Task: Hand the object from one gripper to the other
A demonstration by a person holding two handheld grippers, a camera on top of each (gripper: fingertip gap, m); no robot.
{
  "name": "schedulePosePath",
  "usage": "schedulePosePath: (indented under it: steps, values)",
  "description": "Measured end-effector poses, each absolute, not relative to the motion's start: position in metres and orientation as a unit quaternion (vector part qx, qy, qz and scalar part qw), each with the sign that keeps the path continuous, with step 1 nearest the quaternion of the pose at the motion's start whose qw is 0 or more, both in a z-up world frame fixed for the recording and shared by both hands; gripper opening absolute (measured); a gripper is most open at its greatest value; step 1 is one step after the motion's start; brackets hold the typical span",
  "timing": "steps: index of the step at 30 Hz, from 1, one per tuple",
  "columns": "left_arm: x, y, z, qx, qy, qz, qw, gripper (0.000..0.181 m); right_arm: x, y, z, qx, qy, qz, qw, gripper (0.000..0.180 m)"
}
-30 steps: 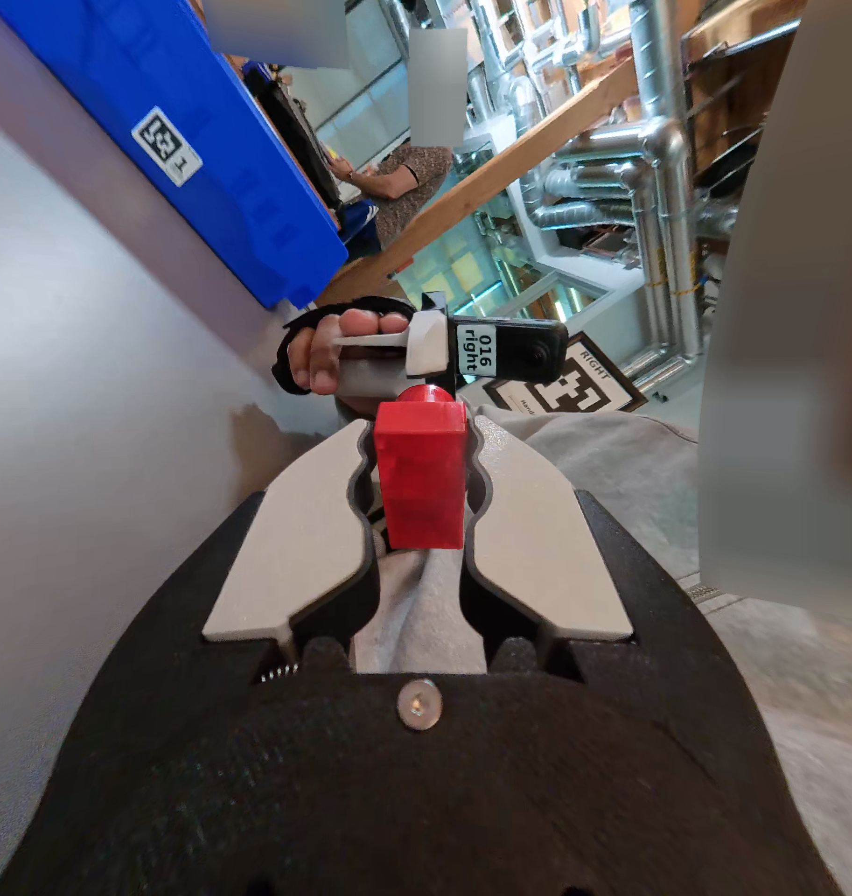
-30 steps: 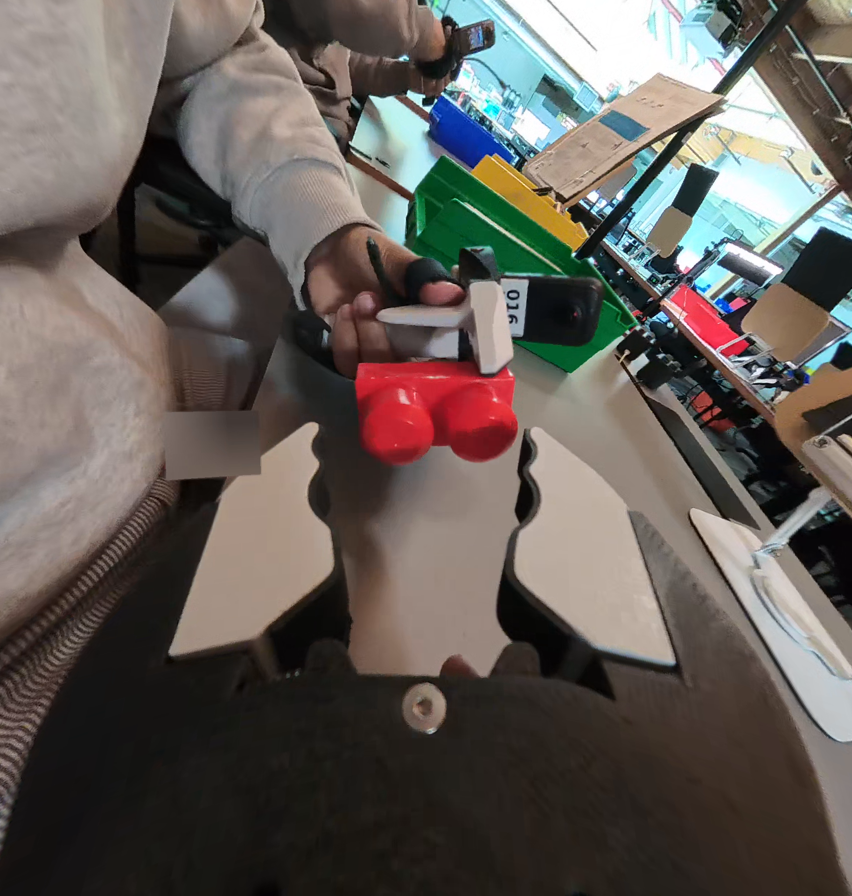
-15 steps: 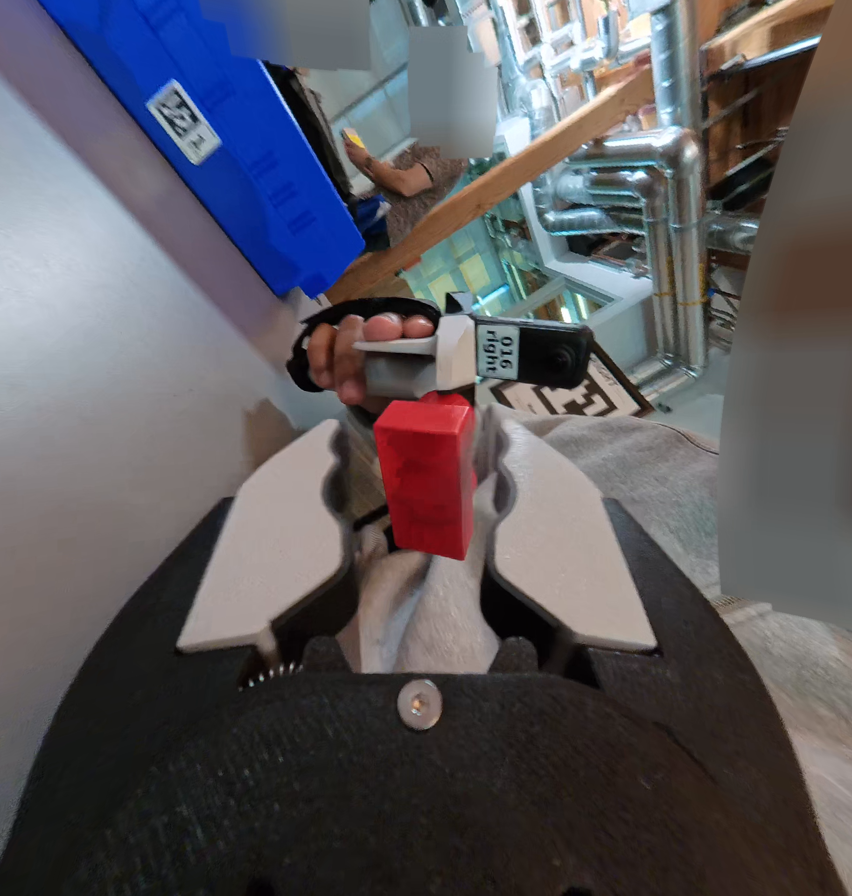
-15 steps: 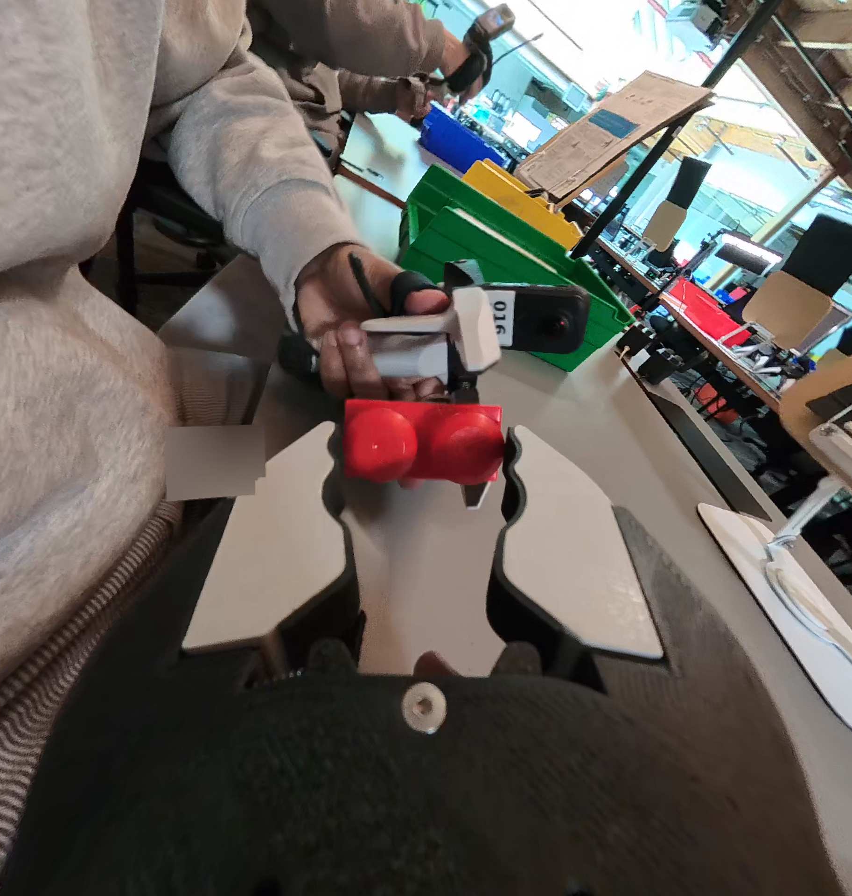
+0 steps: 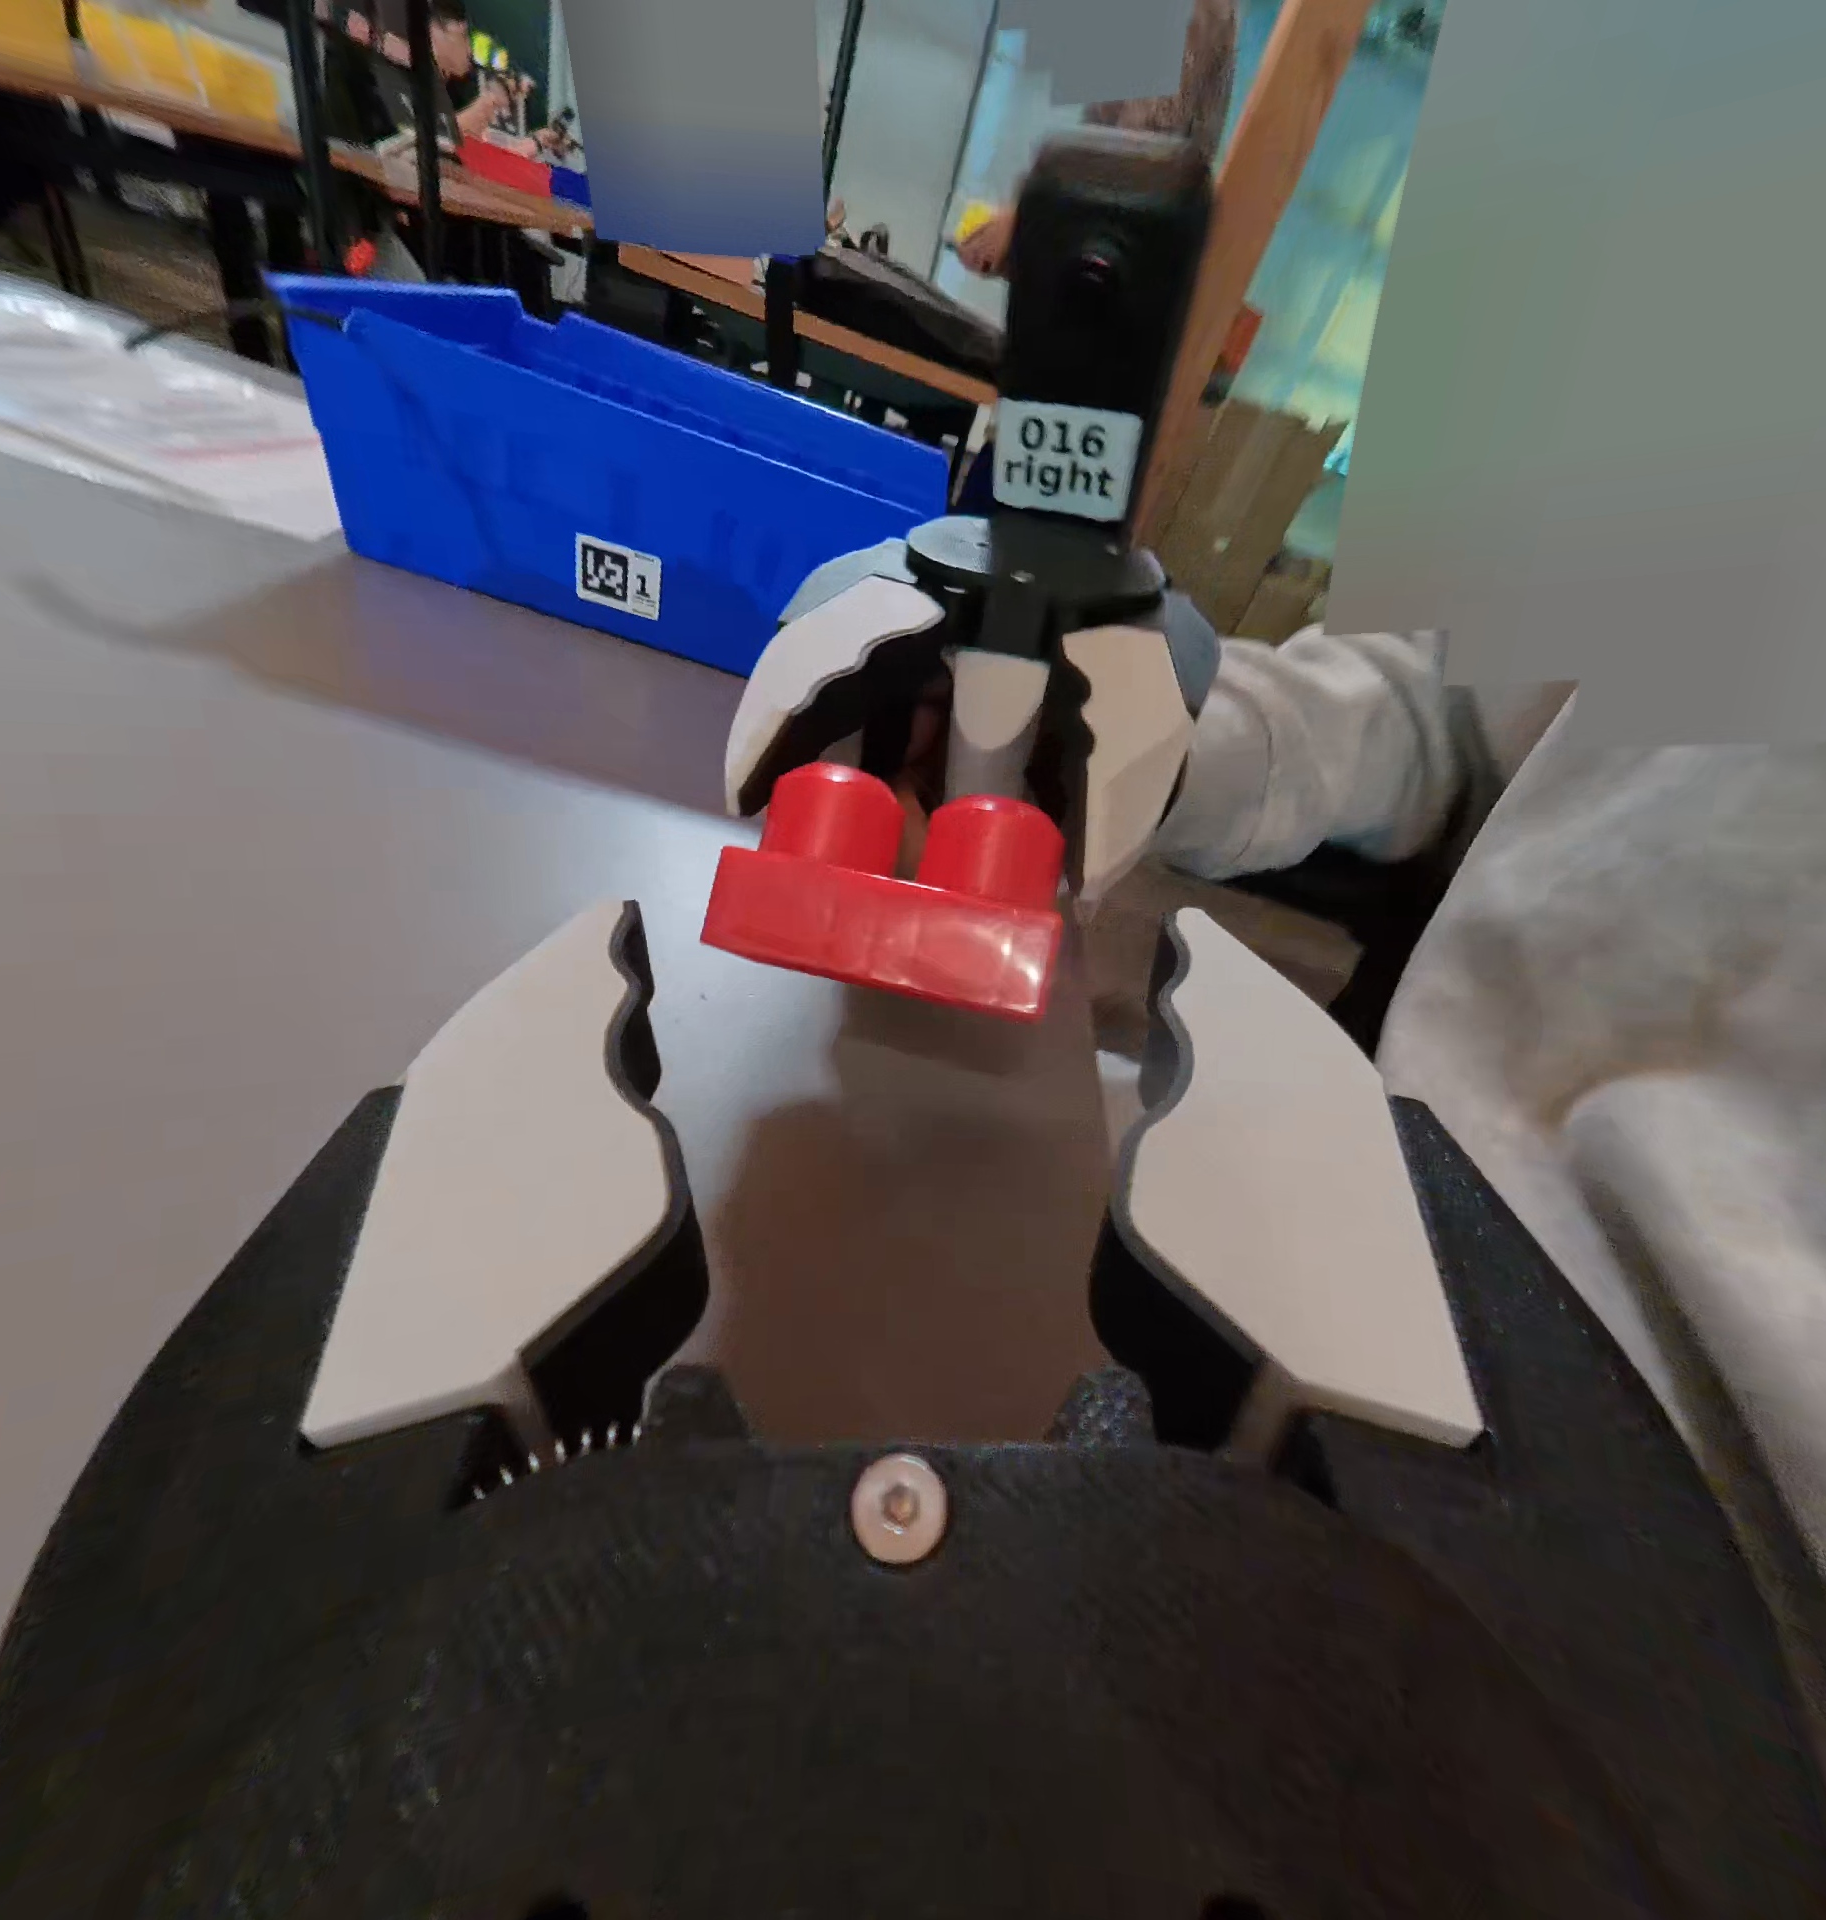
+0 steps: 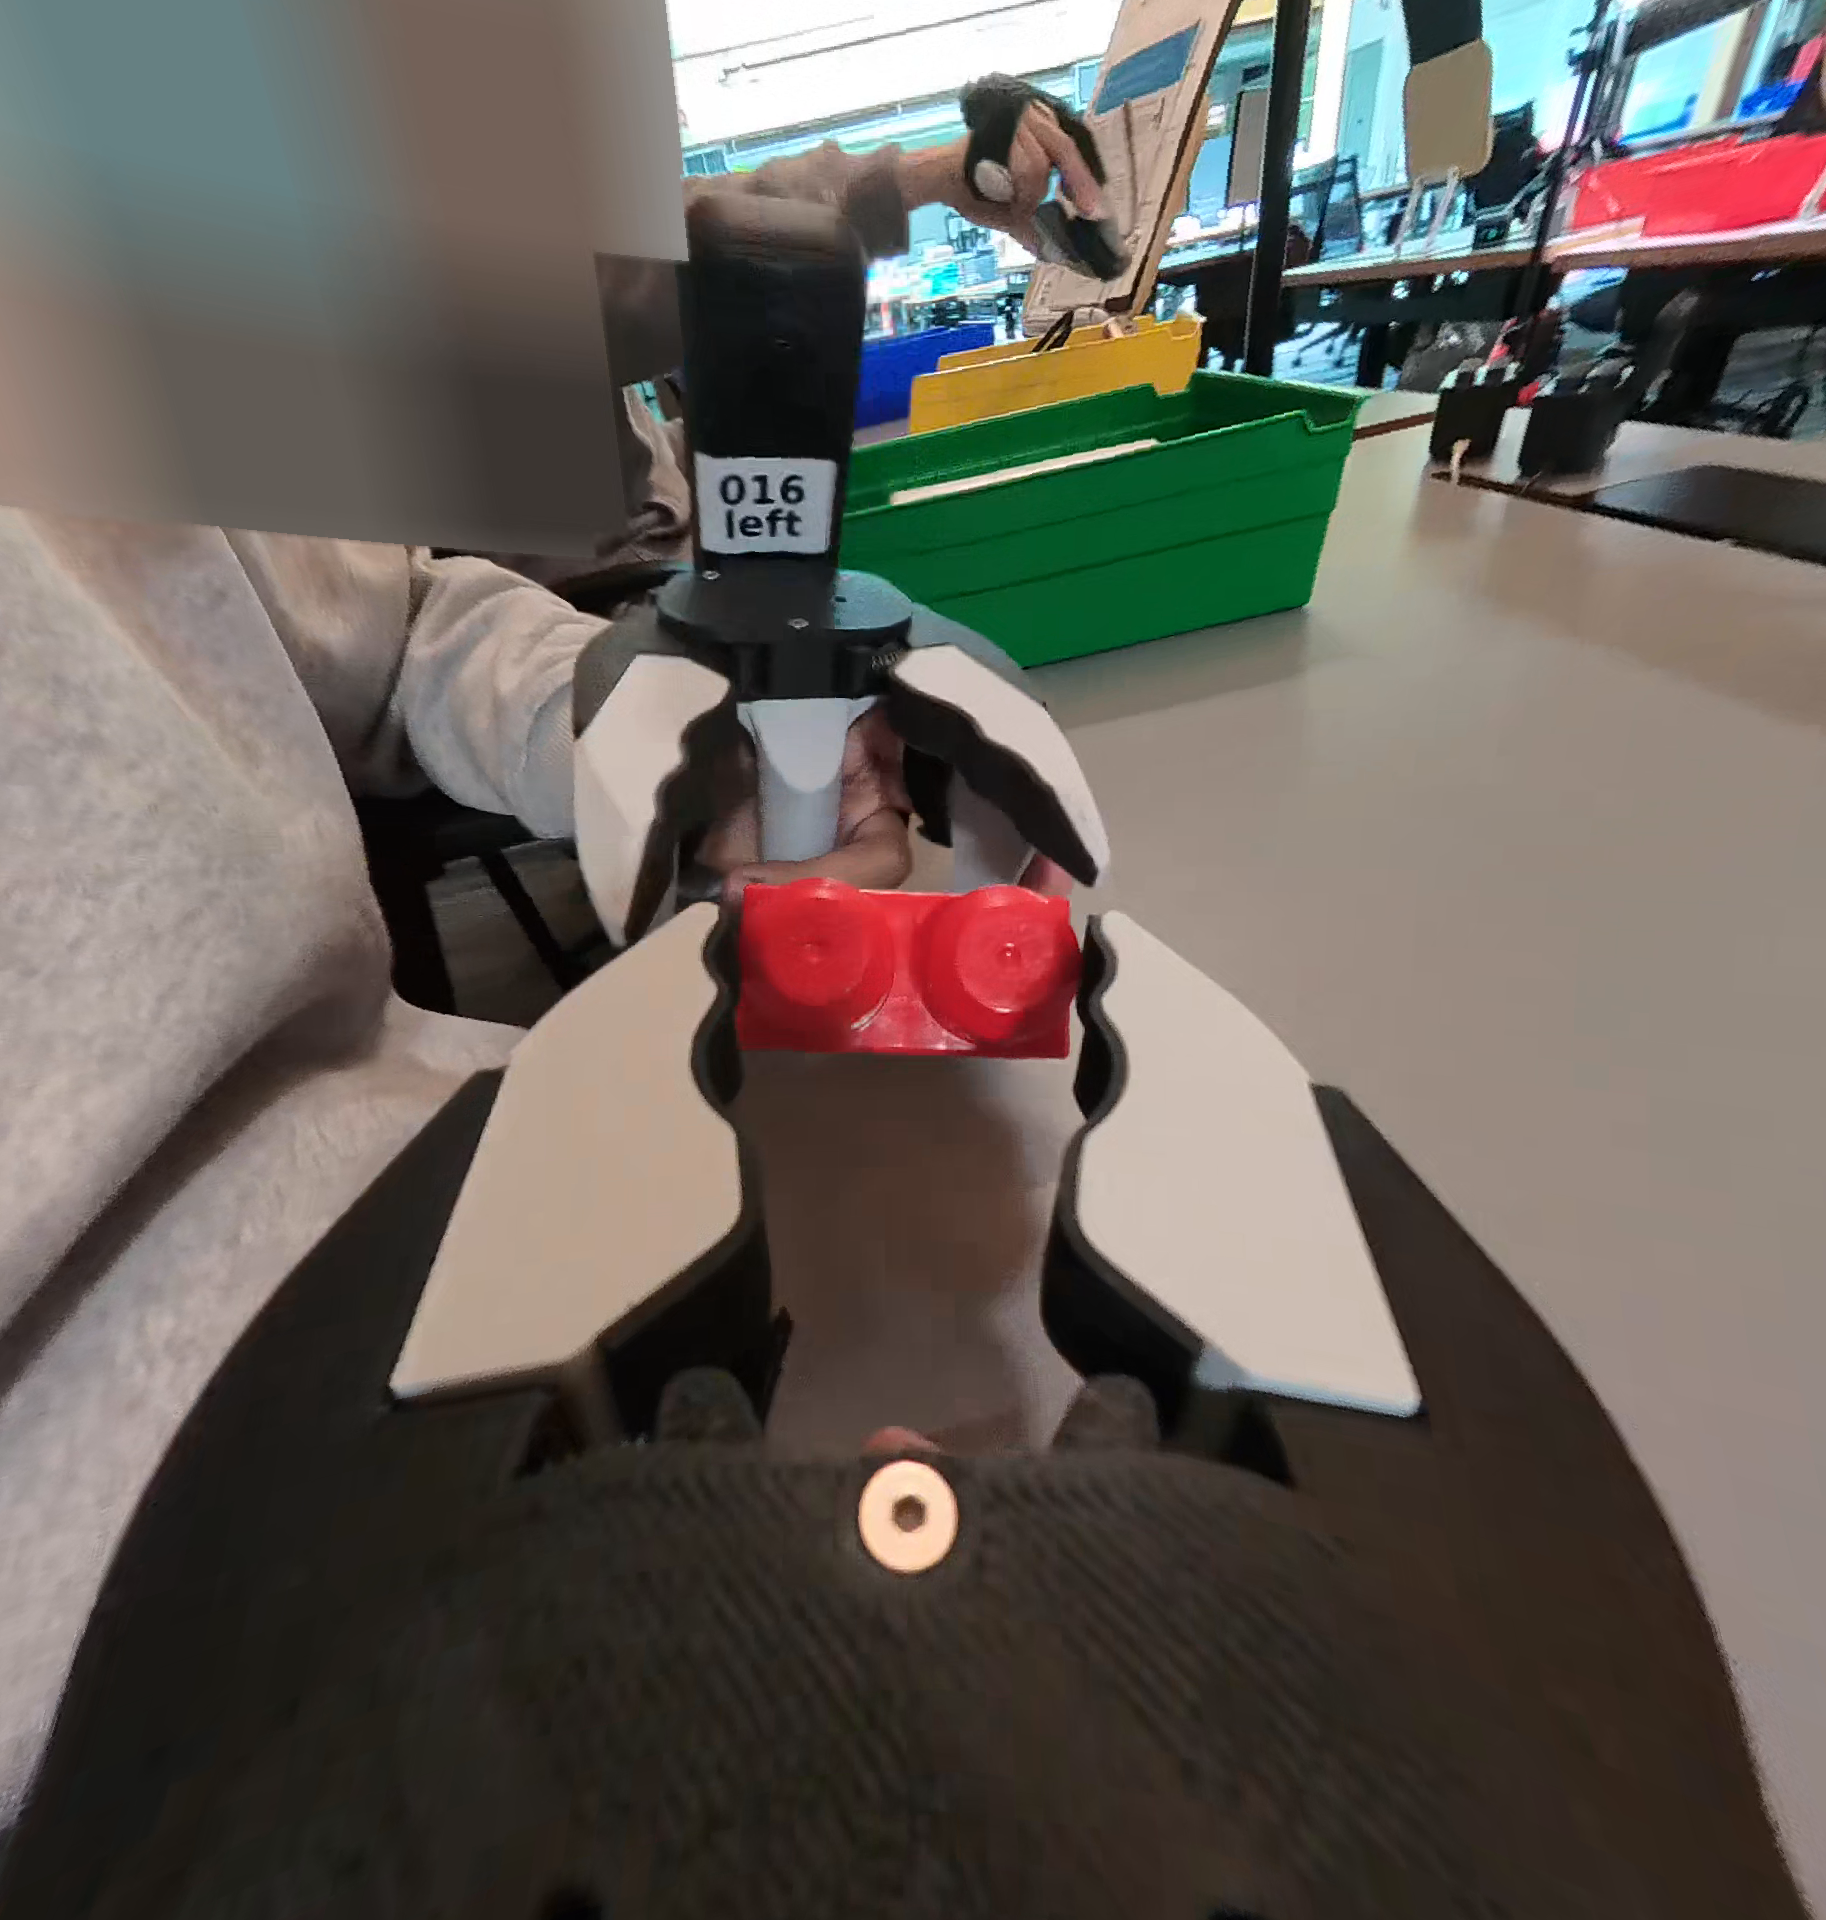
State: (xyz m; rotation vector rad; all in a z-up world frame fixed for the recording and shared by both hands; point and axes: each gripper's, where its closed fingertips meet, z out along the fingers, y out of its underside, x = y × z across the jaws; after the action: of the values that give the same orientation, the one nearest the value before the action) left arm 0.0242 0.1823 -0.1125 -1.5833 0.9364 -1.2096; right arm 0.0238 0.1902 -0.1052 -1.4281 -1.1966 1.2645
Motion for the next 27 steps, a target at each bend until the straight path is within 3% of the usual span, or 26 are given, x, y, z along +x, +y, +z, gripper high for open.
schedulePosePath:
  steps: [8, 16, 23, 27]
  values:
    - [0.031, 0.169, -0.123, -0.639, 0.445, -0.449, 0.437, 0.093, 0.026, 0.172, -0.108, -0.557, -0.531, 0.507, 0.389, 0.064]
    - [0.039, 0.151, -0.148, -0.636, 0.544, -0.354, 0.417, 0.076, 0.021, 0.152, -0.123, -0.544, -0.607, 0.445, 0.370, 0.065]
    - [0.038, 0.154, -0.147, -0.639, 0.539, -0.349, 0.423, 0.076, 0.019, 0.156, -0.117, -0.532, -0.597, 0.450, 0.397, 0.064]
    - [0.034, 0.164, -0.136, -0.649, 0.490, -0.394, 0.429, 0.076, 0.022, 0.171, -0.107, -0.522, -0.575, 0.437, 0.454, 0.082]
